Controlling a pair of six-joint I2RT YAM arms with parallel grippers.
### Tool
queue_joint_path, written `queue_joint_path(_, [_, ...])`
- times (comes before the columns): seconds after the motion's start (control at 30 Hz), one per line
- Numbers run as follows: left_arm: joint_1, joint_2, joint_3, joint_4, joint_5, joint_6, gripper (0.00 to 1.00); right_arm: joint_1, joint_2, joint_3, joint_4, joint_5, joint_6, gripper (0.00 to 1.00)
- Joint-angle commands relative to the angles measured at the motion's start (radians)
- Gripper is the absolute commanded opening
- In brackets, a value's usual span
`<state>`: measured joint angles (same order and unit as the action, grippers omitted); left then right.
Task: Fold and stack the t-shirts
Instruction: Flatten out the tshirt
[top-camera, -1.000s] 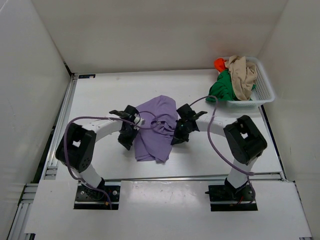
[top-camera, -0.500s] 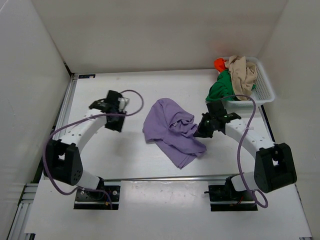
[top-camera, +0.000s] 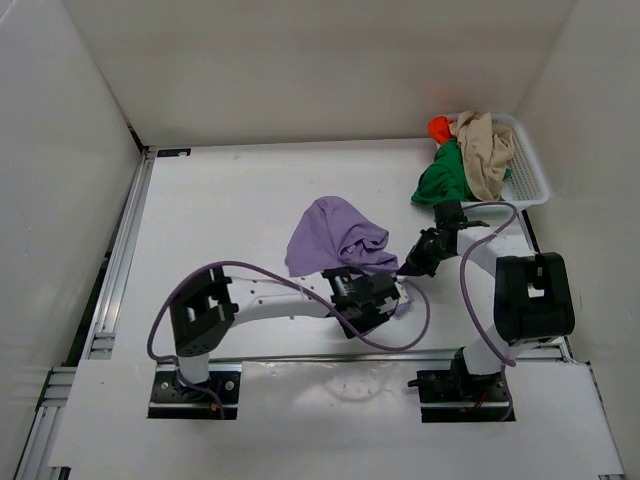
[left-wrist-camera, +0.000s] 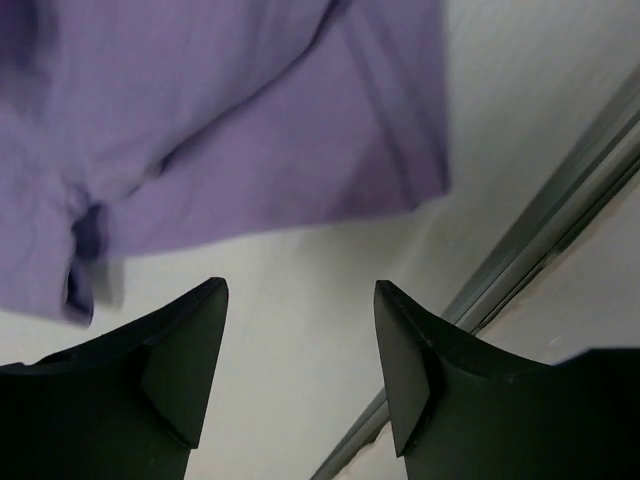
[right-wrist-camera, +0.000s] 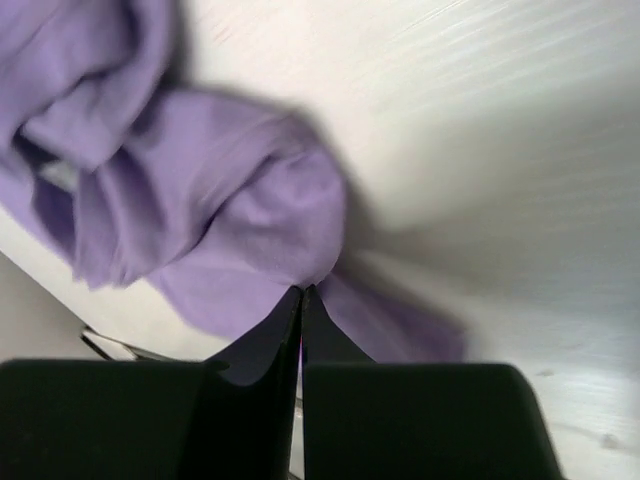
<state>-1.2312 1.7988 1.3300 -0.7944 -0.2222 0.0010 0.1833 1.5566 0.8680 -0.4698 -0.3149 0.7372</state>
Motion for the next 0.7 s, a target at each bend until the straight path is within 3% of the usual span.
queue_joint_path(0.0, [-0.037,0.072,0.081,0.080,-0.062,-0.001,0.72,-0.035,0.033,0.041,-0.010,-0.072,-0.048,0.00])
queue_joint_path(0.2, [-0.048,0.203,0.103,0.113,0.006,-0.001,0.71,-0.056,0.056,0.072,-0.032,-0.062,-0.068,0.00])
queue_joint_path(0.3, [-0.036,0.223,0.080,0.113,0.018,-0.001,0.59,-0.074,0.065,0.083,-0.061,-0.053,-0.094,0.15])
queue_joint_path(0.33, [-0.025,0.223,0.068,0.113,0.033,-0.001,0.55,-0.074,0.065,0.095,-0.072,-0.053,-0.105,0.33])
queue_joint_path(0.37, [-0.025,0.223,0.057,0.113,0.034,-0.001,0.50,-0.074,0.065,0.095,-0.087,-0.053,-0.131,0.38])
queue_joint_path(0.4, [-0.025,0.223,0.057,0.113,0.043,-0.001,0.39,-0.074,0.053,0.095,-0.099,-0.053,-0.143,0.41])
queue_joint_path(0.5, [-0.025,0.214,0.048,0.113,0.031,-0.001,0.11,-0.074,0.001,0.057,-0.130,-0.053,-0.157,0.43])
queue_joint_path(0.67, [-0.016,0.140,0.038,0.113,0.030,-0.001,0.11,-0.051,-0.111,-0.047,-0.141,-0.053,-0.177,0.45])
